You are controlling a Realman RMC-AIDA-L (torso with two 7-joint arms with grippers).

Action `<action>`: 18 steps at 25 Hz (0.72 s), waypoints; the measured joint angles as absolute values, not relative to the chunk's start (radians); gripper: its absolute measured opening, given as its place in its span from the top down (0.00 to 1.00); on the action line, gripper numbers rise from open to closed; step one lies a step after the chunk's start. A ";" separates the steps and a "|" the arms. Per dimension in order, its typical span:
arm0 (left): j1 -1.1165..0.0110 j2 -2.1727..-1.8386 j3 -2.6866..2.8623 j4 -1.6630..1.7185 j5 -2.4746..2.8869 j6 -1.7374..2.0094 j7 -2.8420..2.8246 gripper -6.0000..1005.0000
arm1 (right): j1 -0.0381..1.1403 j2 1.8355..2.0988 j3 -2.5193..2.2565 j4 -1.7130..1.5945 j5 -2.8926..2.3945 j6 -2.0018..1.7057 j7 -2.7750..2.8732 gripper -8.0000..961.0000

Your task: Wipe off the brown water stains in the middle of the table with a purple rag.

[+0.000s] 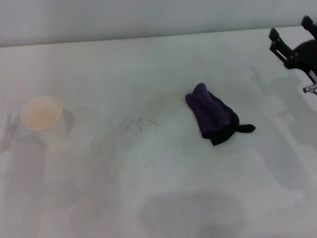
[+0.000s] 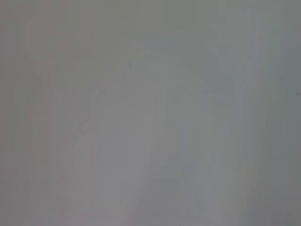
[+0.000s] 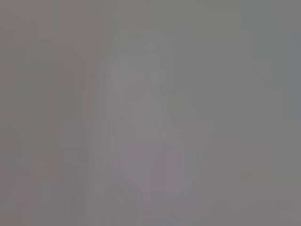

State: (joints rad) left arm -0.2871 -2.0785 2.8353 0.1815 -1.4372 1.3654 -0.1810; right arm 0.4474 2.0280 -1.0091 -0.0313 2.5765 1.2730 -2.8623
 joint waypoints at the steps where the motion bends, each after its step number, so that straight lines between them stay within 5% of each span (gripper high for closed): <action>1: -0.288 -2.079 2.837 0.184 -1.436 1.361 -0.181 0.13 | 0.437 2.028 -1.000 -0.030 2.577 1.251 -2.846 0.09; 18: -0.289 -2.079 2.839 0.179 -1.421 1.358 -0.320 0.13 | 0.457 2.028 -0.967 -0.033 2.572 1.152 -2.804 0.09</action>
State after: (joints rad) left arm -0.2887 -2.0792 2.8394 0.1792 -1.4209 1.3583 -0.3203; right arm 0.4569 2.0275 -0.9666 -0.0326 2.5725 1.1523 -2.8045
